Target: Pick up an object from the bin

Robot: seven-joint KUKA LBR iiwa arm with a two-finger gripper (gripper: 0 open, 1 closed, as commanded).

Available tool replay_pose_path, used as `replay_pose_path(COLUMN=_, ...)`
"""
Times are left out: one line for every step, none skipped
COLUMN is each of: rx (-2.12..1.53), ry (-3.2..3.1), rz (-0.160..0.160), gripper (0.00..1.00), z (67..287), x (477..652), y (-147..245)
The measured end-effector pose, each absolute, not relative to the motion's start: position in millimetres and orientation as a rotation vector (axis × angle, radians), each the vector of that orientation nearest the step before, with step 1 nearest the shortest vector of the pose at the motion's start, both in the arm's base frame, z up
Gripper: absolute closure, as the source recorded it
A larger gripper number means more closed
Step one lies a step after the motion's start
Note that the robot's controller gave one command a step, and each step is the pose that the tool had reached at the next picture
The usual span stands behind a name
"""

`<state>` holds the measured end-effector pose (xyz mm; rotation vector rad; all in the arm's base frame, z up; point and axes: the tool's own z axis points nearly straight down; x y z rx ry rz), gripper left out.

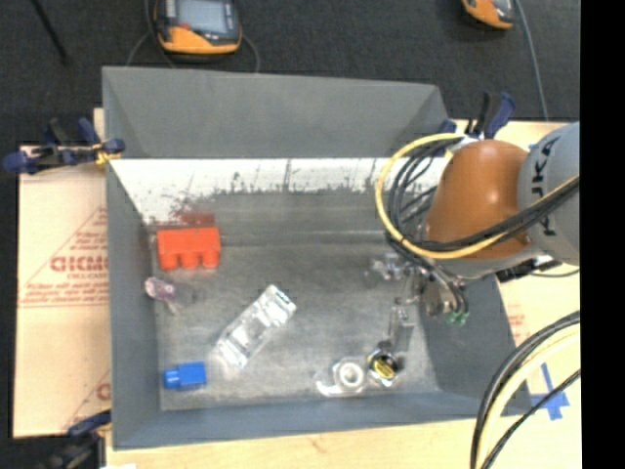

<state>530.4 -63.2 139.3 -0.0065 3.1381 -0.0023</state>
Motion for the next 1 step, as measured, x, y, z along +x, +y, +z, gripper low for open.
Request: replay_pose_path(rx=-0.633, ry=3.076, rz=-0.002, gripper=0.0, z=69.7, x=495.0, y=-81.4)
